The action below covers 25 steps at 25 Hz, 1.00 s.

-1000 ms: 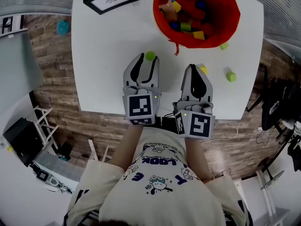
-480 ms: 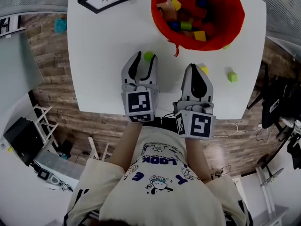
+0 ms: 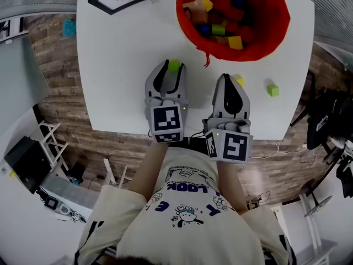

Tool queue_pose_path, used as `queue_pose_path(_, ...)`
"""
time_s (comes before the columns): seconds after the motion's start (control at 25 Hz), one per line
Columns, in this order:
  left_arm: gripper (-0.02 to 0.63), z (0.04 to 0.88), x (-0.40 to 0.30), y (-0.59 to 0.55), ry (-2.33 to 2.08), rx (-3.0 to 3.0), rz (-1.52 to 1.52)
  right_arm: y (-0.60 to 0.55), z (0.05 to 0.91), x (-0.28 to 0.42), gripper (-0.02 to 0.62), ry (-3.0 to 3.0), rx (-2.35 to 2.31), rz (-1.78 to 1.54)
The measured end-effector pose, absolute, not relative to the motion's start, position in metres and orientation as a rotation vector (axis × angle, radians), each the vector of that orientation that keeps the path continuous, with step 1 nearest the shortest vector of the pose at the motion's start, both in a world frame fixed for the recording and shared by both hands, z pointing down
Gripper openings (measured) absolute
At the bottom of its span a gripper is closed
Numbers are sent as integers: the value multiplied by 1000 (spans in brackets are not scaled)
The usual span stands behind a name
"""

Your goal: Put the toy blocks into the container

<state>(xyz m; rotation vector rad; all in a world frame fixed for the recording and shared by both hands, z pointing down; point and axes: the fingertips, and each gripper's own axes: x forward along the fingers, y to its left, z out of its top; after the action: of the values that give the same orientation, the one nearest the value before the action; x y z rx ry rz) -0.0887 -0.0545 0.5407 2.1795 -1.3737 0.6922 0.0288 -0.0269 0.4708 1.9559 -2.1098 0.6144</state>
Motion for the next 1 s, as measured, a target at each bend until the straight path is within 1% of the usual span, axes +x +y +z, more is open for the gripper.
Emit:
queue_pose_path(0.08, 170, 541, -88, -55, -1381, 2177, 688, -27, 471, 30, 31, -2107, 1959, 618)
queue_pose_path(1.0, 163, 527, -89, -53, -1386, 2204, 652, -24, 462, 32, 31, -2129, 1981, 604)
